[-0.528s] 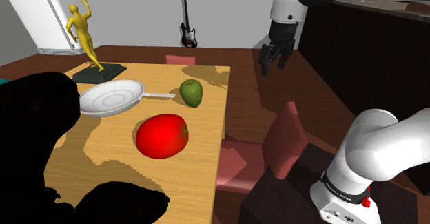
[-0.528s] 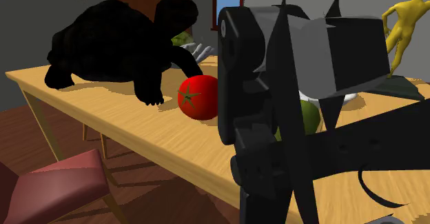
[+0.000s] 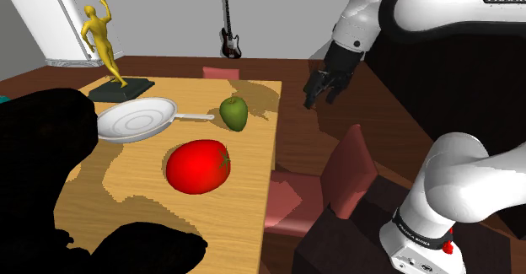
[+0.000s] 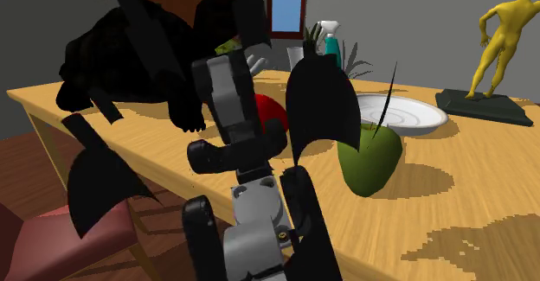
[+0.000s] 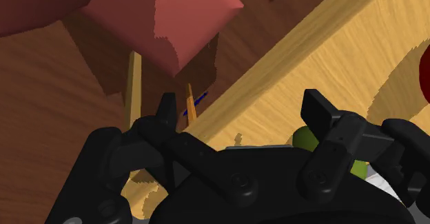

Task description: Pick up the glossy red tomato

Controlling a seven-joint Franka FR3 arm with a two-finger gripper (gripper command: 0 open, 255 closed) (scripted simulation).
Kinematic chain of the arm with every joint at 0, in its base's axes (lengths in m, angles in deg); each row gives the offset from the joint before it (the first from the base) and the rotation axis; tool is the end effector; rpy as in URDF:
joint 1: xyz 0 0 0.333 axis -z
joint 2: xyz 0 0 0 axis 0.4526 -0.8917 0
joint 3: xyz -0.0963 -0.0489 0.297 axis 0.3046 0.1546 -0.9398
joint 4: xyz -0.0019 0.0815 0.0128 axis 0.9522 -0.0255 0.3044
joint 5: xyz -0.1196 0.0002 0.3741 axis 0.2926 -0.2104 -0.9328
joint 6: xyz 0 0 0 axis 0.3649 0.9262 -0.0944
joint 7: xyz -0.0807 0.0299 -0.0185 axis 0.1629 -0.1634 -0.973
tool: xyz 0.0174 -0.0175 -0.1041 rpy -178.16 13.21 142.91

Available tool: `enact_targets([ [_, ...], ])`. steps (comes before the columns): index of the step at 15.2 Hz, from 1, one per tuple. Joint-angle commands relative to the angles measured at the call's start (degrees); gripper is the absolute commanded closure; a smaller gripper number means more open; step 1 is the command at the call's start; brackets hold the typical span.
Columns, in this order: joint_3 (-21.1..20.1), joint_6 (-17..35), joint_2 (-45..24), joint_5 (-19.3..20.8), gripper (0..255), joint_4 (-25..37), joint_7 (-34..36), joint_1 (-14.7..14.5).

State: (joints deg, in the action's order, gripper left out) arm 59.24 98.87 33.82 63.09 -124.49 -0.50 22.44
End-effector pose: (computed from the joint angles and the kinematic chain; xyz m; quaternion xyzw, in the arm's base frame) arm 0.2885 0.0601 0.5769 -0.9854 0.0895 -0.1192 0.0825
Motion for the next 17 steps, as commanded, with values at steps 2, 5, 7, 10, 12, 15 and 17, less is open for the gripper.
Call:
enact_targets([
  [2, -2.8, 9.0, 4.5, -5.1, 0, -6.2, 3.0, -2.3],
  [5, -6.7, 18.7, 7.3, -10.3, 0, -11.3, 5.9, -5.2],
  [7, -9.7, 25.8, 8.1, -13.9, 0, -14.2, 7.9, -7.3],
  [10, -15.0, 37.5, 7.5, -19.3, 0, -17.3, 10.9, -10.5],
  [12, -18.9, 46.1, 5.5, -22.8, 0, -18.6, 12.9, -12.6],
  [15, -25.0, 59.8, 0.3, -27.4, 0, -19.0, 15.8, -14.8],
  [17, -29.3, 69.3, -4.3, -29.7, 0, -18.3, 17.9, -15.2],
])
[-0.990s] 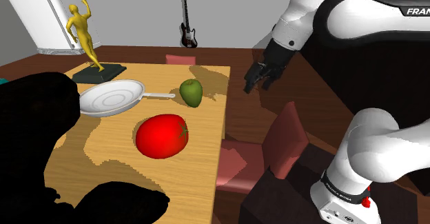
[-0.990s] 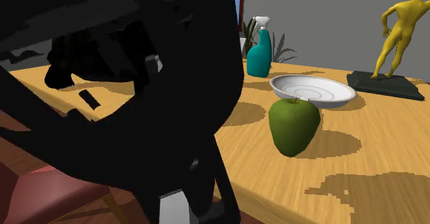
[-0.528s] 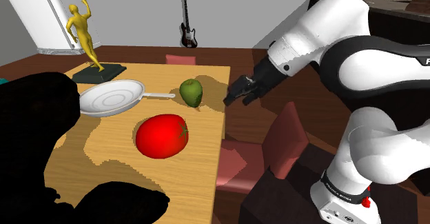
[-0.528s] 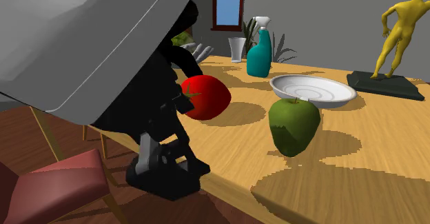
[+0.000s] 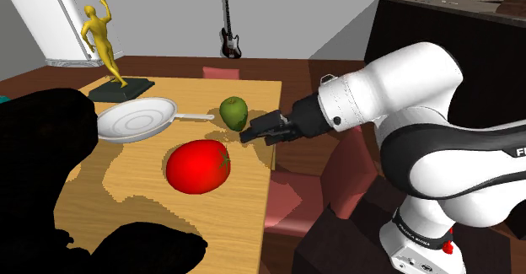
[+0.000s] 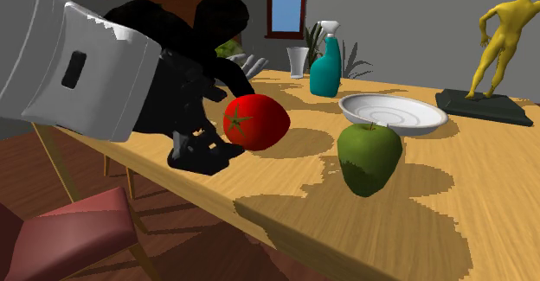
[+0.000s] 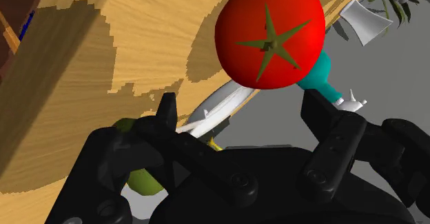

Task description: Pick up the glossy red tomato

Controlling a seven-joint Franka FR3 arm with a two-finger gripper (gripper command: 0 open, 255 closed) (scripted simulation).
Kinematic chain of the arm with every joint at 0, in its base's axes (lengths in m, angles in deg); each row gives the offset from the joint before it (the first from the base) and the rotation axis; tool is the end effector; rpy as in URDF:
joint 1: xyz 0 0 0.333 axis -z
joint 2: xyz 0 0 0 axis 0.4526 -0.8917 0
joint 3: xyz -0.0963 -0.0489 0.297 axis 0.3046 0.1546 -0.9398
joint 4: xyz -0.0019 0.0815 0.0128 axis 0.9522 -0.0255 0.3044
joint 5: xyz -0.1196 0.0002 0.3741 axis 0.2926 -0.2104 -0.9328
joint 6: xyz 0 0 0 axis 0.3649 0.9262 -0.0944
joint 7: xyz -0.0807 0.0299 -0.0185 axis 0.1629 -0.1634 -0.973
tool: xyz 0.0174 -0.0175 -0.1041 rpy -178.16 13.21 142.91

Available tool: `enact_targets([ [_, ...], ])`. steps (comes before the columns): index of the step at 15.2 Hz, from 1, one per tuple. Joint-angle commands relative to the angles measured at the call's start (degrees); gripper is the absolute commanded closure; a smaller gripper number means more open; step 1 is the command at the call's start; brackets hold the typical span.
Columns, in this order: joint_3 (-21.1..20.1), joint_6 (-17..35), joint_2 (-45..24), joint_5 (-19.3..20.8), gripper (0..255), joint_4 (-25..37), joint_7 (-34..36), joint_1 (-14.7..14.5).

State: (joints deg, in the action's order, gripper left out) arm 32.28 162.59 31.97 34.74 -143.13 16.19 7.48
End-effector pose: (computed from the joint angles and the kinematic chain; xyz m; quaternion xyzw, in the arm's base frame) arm 0.2384 0.2357 0.5078 -0.8714 0.1156 -0.3755 0.2937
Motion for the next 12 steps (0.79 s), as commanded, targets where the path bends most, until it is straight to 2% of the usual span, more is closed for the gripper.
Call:
enact_targets([
  [1, -4.6, 10.2, -4.9, -2.2, 0, 1.0, 2.3, 0.0],
  [3, -9.7, 19.2, -9.8, -3.3, 0, 2.8, 4.6, 1.8],
  [4, -10.8, 20.8, -10.7, -3.3, 0, 3.2, 5.2, 2.3],
  [11, -12.0, 30.4, -17.9, -2.9, 0, 0.2, 6.5, 0.6],
  [12, -12.0, 30.4, -17.8, -2.8, 0, 0.2, 6.5, 0.6],
])
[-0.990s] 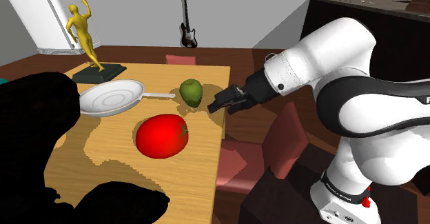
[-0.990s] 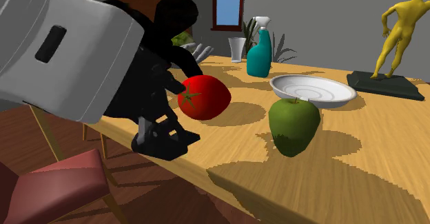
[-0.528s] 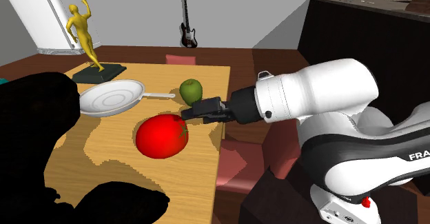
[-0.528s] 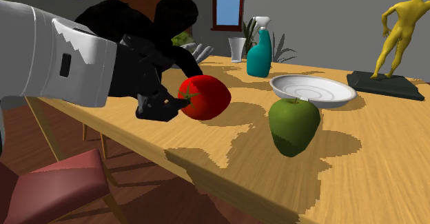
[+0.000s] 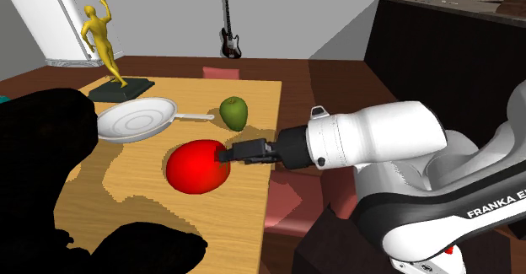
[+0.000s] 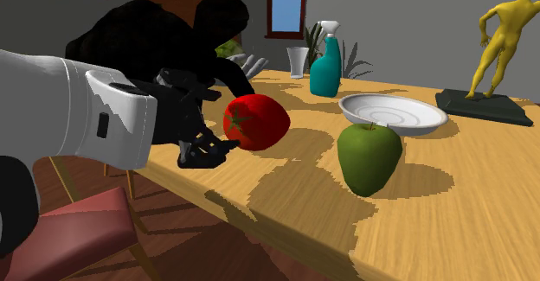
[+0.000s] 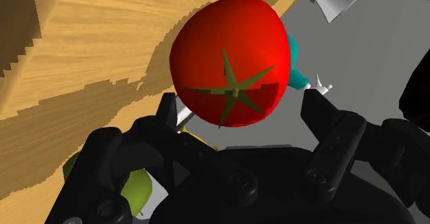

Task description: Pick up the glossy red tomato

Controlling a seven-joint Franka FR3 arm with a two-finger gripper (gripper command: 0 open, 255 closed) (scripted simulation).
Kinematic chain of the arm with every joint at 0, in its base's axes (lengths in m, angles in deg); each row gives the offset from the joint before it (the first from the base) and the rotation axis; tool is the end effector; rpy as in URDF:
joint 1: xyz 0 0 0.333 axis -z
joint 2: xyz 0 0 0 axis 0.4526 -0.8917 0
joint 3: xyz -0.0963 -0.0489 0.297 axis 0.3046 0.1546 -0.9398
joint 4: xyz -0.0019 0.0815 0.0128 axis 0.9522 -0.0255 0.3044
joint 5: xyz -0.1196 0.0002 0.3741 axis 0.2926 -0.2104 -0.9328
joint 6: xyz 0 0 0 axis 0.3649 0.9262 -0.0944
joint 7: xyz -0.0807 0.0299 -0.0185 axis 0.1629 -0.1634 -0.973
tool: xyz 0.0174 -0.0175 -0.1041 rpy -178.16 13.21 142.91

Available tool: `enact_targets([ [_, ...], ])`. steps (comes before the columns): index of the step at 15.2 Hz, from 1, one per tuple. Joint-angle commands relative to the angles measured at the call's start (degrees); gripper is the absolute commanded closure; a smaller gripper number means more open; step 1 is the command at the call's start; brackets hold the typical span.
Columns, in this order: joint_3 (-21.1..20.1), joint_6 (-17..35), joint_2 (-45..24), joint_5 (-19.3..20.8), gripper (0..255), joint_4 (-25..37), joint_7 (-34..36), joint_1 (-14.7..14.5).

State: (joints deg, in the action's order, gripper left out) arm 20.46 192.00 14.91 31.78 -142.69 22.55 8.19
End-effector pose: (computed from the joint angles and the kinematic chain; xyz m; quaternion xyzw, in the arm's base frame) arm 0.2318 0.2855 0.4630 -0.8202 0.1209 -0.4389 0.3464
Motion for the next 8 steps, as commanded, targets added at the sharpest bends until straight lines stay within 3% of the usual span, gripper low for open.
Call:
enact_targets([
  [1, -0.2, 1.0, -0.8, 0.1, 0, -0.2, 0.2, -0.1],
  [2, 0.1, 1.0, -0.7, 0.2, 255, -0.2, 0.1, -0.2],
  [8, 0.0, 1.0, -0.7, 0.2, 255, -0.2, 0.1, -0.2],
])
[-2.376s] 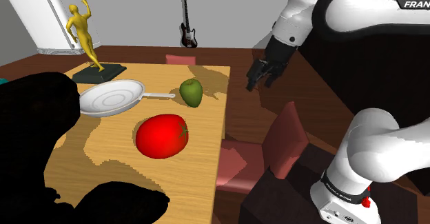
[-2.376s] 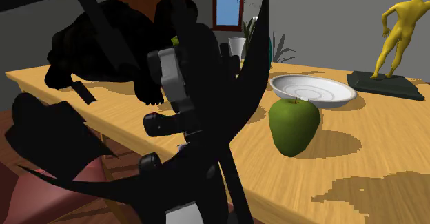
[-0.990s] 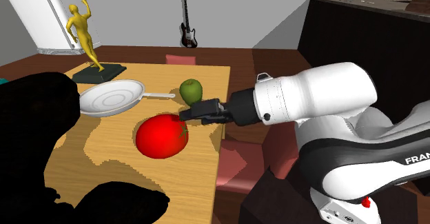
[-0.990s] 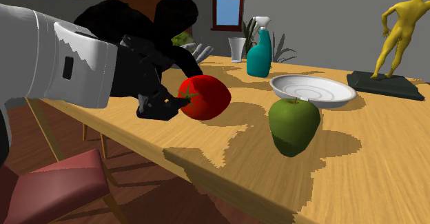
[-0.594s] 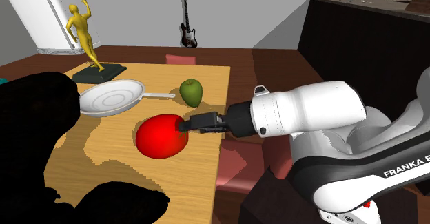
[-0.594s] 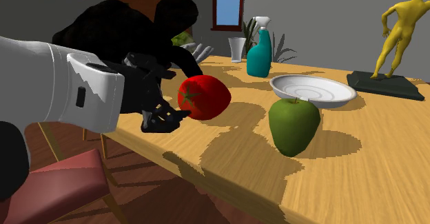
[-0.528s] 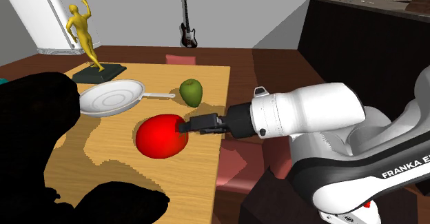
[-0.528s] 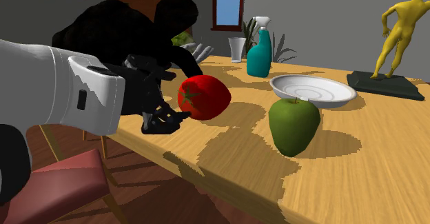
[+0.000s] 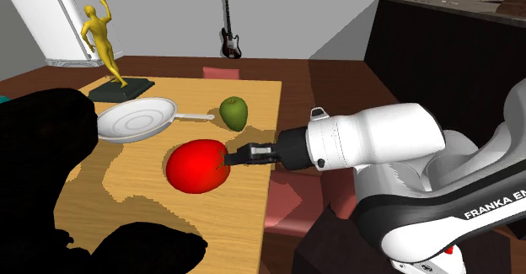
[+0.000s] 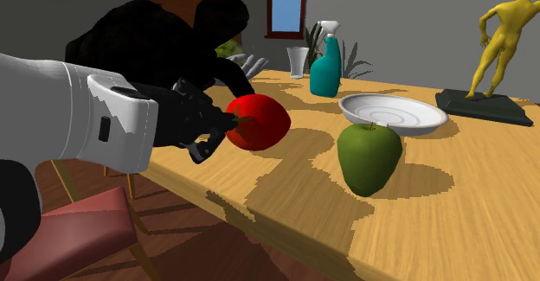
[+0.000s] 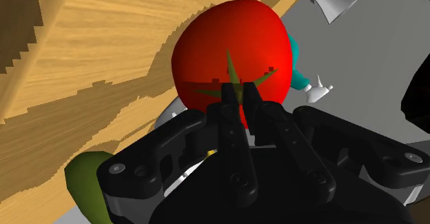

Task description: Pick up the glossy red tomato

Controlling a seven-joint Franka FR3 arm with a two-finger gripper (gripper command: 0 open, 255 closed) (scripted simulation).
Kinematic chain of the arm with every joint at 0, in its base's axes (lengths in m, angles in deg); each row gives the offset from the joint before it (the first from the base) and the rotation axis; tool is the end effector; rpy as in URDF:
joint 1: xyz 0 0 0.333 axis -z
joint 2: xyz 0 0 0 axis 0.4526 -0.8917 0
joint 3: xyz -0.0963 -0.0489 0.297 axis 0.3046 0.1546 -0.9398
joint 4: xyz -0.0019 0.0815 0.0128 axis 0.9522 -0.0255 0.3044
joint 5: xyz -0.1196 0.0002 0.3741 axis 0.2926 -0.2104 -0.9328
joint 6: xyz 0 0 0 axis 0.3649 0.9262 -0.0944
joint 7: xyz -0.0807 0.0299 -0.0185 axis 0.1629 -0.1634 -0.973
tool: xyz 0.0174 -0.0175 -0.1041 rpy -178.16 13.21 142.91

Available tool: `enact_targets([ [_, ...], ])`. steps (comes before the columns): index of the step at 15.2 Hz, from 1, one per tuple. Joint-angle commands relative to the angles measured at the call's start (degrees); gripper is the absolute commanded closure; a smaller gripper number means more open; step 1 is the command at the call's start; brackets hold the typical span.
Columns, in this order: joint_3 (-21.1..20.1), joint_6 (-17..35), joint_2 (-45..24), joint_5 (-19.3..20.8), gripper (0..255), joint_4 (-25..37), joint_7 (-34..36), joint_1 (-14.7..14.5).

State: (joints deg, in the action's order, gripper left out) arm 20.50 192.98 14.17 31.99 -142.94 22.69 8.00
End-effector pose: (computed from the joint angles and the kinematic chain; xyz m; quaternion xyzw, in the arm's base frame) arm 0.2320 0.2853 0.4596 -0.8200 0.1206 -0.4391 0.3467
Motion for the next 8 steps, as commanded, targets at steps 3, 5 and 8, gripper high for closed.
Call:
enact_targets([
  [3, -0.2, 0.0, 0.0, -0.1, 255, 0.0, 0.0, 0.1],
  [5, 0.2, -2.6, 2.0, -0.4, 255, 0.8, -0.5, 0.4],
  [8, 0.6, -6.4, 4.8, -0.8, 255, 1.9, -1.1, 1.1],
])
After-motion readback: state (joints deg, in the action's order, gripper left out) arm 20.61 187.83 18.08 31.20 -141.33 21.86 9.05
